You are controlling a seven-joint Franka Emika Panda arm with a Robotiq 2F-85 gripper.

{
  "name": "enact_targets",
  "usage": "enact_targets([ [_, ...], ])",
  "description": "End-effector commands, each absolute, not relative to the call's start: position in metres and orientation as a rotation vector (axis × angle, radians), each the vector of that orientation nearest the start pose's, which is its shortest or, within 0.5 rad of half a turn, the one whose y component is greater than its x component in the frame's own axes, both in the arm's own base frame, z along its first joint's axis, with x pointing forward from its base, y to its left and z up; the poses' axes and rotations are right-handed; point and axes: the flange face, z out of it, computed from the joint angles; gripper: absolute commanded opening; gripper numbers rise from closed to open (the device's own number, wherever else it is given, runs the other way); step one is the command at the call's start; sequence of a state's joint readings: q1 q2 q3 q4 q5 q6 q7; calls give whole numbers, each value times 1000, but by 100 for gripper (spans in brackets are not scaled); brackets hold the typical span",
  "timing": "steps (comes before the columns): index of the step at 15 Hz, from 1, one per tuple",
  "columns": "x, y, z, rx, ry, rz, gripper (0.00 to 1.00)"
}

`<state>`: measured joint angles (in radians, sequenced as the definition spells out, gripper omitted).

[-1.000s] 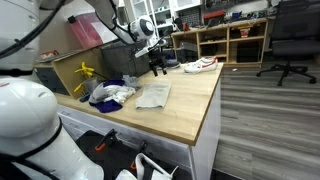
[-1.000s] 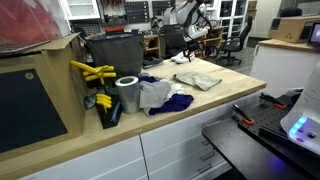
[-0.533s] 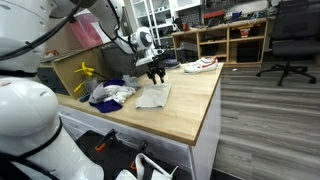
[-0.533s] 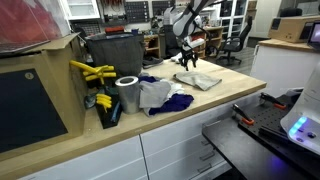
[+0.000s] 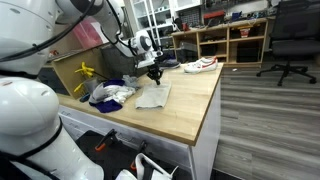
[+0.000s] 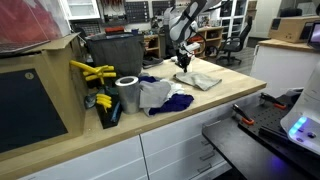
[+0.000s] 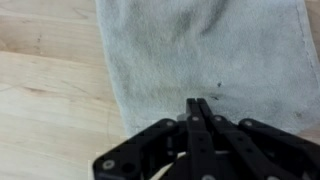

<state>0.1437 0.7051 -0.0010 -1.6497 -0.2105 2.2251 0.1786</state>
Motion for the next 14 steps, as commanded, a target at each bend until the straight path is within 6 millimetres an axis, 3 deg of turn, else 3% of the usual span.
enact_targets([
  [1,675,100,181,-3292,-230,136,0],
  [6,683,98,155,-3303,-243,101,0],
  [9,694,83,161,-3331,-224,44,0],
  [11,706,64,166,-3360,-184,-25,0],
  [14,721,18,173,-3395,-40,-105,0],
])
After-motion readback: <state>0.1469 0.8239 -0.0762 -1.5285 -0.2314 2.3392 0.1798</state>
